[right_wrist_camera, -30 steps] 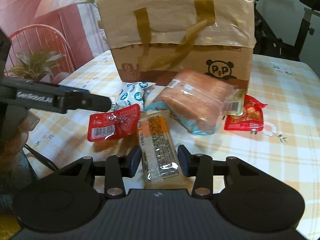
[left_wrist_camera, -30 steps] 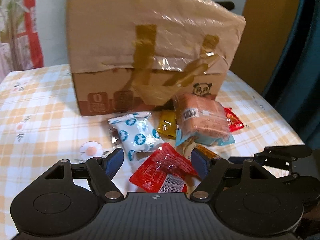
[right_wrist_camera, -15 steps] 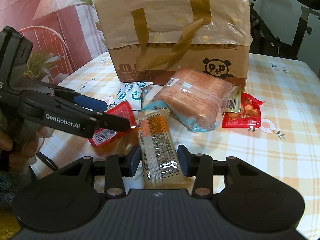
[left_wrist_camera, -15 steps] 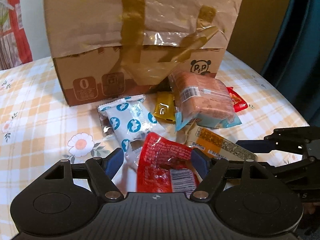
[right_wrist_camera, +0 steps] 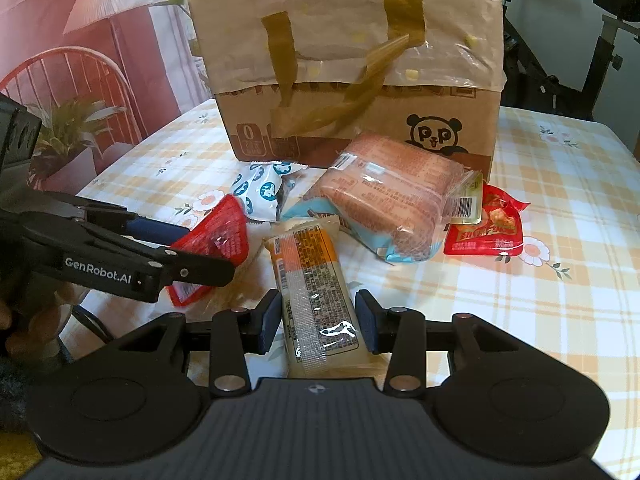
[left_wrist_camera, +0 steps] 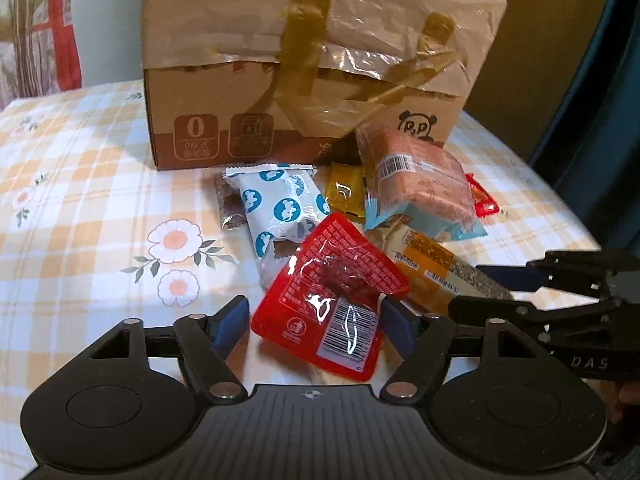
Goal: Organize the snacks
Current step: 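Grasp the red packet with the left tool while the right grasps the orange-labelled snack bar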
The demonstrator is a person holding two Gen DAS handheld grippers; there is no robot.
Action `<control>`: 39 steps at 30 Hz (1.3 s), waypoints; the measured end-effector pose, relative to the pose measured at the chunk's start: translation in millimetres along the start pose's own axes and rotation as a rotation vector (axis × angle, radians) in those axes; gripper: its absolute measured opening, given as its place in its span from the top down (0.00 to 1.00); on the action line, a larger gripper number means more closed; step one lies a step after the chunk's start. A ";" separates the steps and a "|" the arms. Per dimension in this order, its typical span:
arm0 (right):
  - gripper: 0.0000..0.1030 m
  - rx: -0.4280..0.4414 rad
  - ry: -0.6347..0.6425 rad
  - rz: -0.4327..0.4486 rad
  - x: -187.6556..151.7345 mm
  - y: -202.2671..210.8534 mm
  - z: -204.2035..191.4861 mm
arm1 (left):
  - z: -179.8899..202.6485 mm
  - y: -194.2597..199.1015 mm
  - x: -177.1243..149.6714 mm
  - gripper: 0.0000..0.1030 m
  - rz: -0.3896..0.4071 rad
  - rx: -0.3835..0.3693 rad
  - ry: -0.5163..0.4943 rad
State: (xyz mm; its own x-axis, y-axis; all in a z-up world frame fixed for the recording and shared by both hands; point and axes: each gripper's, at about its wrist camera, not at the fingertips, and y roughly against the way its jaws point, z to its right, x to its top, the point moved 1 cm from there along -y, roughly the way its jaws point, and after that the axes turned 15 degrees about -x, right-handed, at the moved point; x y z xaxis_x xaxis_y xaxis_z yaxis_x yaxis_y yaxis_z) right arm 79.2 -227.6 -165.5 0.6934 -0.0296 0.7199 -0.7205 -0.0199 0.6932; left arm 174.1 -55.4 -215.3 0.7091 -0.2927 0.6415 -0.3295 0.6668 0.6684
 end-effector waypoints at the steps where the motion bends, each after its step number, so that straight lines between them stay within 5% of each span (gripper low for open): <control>1: 0.58 -0.002 0.002 0.000 0.1 -0.2 0.0 | -1.1 0.5 -0.4 0.33 0.008 -0.006 0.006; 9: 0.58 -0.009 0.009 -0.003 0.8 -0.8 0.0 | -5.2 4.2 -2.2 0.35 0.041 0.010 0.013; 14: 0.58 -0.013 0.015 -0.009 1.5 -1.9 -1.1 | 7.6 19.2 2.2 0.69 0.122 0.014 -0.051; 17: 0.57 -0.015 0.021 -0.019 3.4 -3.7 -2.0 | 6.9 19.0 2.0 0.71 0.122 0.013 -0.045; 22: 0.57 -0.008 0.038 -0.043 7.7 -10.9 -4.8 | 0.7 21.2 -1.1 0.71 0.135 0.040 -0.020; 33: 0.57 -0.028 0.058 -0.058 8.5 -16.0 -10.0 | -30.6 5.4 4.2 0.35 0.129 0.048 0.075; 36: 0.57 -0.029 0.063 -0.058 9.0 -16.5 -11.3 | -32.3 1.9 5.3 0.36 0.141 0.037 0.072; 39: 0.57 -0.033 0.074 -0.057 9.5 -17.1 -12.8 | -26.1 4.3 3.6 0.54 0.161 0.037 0.041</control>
State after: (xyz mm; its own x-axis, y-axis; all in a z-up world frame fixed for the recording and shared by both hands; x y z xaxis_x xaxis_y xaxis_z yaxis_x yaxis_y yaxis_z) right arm 98.2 -214.8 -170.1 0.7328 0.0445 0.6790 -0.6801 0.0133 0.7330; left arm 191.5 -35.7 -219.9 0.6697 -0.1554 0.7262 -0.4630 0.6771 0.5720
